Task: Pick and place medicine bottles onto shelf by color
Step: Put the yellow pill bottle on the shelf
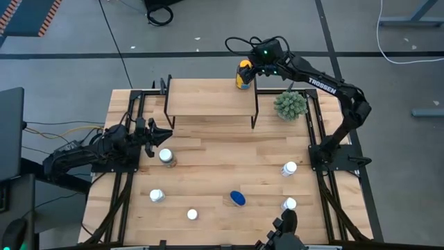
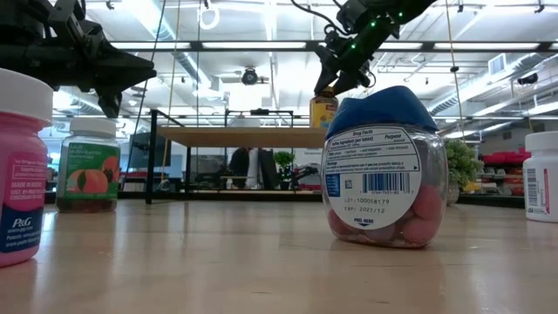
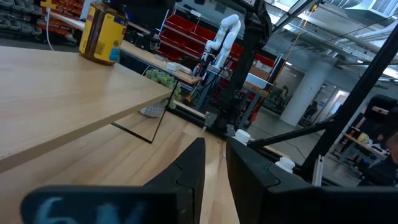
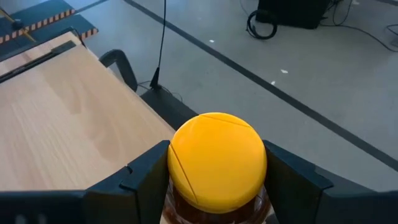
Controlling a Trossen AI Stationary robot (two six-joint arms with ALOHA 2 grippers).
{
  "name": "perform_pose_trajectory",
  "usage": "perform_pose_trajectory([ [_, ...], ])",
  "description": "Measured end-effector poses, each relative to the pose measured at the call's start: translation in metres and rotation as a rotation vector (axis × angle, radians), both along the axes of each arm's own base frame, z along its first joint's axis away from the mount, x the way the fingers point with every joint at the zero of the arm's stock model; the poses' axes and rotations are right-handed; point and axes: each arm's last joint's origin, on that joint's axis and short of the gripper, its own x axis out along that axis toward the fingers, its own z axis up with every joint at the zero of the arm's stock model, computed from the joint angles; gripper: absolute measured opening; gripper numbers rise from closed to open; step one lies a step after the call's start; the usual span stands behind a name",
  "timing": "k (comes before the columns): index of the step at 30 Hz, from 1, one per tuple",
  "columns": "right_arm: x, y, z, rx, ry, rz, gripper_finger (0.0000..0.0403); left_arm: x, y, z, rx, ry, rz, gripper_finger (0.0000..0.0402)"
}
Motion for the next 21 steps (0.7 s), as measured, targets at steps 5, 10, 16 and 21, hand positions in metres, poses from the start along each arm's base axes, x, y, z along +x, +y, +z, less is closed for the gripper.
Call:
perform_pose_trajectory([
  [5,0.003,-0.001,0.0,-0.015,-0.023,0.0,0.0249,0.0,0.0,0.0,0.0,0.0,0.0,0.0069],
  [10,0.003,-0.001,0.0,-0.011,-0.023,0.001,0.0273,0.0,0.0,0.0,-0.001,0.003,0.0,0.0073],
  [16,0.003,-0.001,0.0,-0.015,-0.025,0.002,0.029,0.0,0.0,-0.001,-0.002,0.007,0.0,0.007],
  [21,-0.002,0.005,0.015,-0.044,-0.043,0.013,0.0302,0.0,0.0,-0.001,-0.003,0.007,0.0,0.0071],
])
